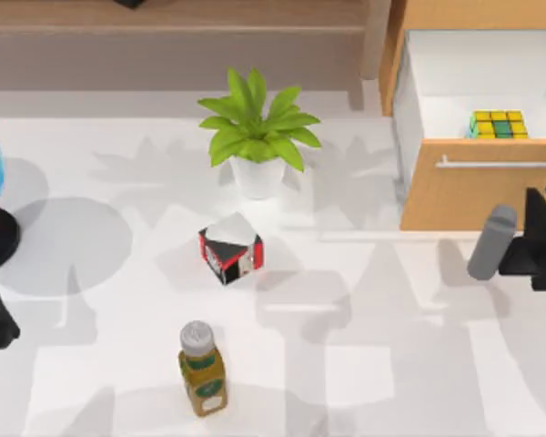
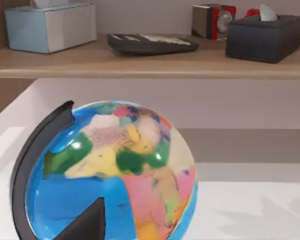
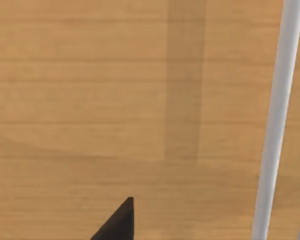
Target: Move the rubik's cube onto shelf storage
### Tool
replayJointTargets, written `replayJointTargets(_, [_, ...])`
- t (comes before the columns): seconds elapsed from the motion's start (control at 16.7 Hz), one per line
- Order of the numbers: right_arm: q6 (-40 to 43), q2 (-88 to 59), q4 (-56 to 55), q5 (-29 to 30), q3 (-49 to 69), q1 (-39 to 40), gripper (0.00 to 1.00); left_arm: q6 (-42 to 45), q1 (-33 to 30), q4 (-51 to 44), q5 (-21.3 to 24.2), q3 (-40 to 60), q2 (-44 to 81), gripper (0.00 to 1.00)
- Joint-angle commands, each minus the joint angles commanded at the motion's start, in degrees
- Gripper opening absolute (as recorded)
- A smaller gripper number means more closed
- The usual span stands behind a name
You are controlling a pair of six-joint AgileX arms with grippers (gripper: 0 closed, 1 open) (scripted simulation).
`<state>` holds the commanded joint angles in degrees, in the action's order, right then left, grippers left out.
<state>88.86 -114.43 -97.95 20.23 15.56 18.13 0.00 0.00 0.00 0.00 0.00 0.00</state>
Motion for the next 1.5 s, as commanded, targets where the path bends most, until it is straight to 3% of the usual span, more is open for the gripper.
replayJointTargets(1.14, [-0.5,-2.0,-2.2,1.4,-3.9,2.1,1.00,0.0,0.0,0.0,0.0,0.0,0.0,1.00])
replayJointTargets(1.5, [-14.2,5.3,12.8,-6.1,4.6,10.4,1.00,0.0,0.0,0.0,0.0,0.0,0.0,1.00])
